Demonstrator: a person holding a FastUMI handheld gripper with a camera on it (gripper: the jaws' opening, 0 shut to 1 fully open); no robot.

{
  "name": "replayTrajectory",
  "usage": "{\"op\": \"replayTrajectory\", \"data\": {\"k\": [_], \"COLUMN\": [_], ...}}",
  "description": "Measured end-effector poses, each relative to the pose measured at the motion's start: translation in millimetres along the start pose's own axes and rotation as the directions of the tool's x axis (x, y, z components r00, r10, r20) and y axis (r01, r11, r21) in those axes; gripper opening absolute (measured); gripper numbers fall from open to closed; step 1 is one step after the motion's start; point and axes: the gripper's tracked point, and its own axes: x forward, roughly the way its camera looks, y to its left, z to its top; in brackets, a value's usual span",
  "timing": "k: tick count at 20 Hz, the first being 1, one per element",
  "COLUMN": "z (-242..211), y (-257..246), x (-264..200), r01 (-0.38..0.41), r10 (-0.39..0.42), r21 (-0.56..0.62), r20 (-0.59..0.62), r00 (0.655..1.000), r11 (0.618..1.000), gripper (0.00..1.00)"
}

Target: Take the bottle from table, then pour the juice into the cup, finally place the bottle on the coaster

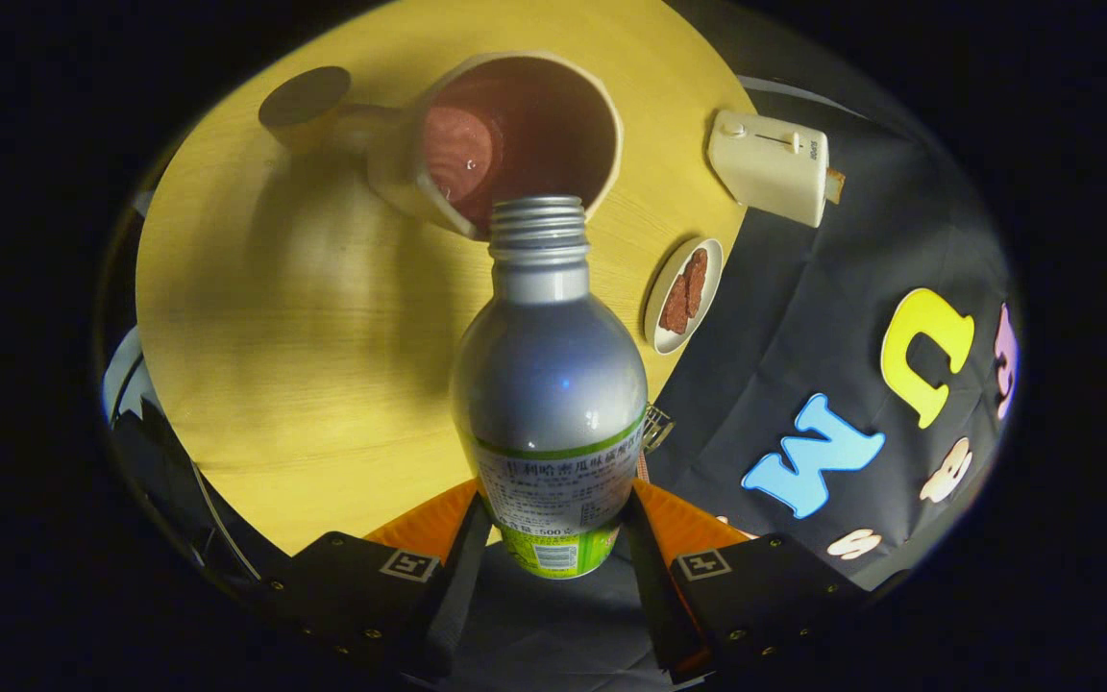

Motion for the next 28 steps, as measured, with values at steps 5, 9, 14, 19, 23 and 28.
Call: {"op": "replayTrajectory", "data": {"k": [5,9,14,19,23,28], "z": [5.9,11.4,16.4,20.1,20.3,17.6], "y": [21.6,26.2,47.0,54.6,55.8,52.0], "x": [5.9,10.4,13.8,17.1,19.2,30.7], "r01": [-0.097,-0.119,-0.240,-0.313,-0.384,-0.468], "r10": [0.079,0.067,0.106,0.102,0.078,0.056], "r21": [0.182,0.269,0.438,0.531,0.628,0.706], "r20": [0.102,0.196,0.307,0.389,0.457,0.522], "r00": [0.992,0.978,0.946,0.916,0.886,0.851], "r11": [0.979,0.956,0.866,0.787,0.677,0.532], "gripper": [0.75,0.75,0.75,0.75,0.75,0.75]}}
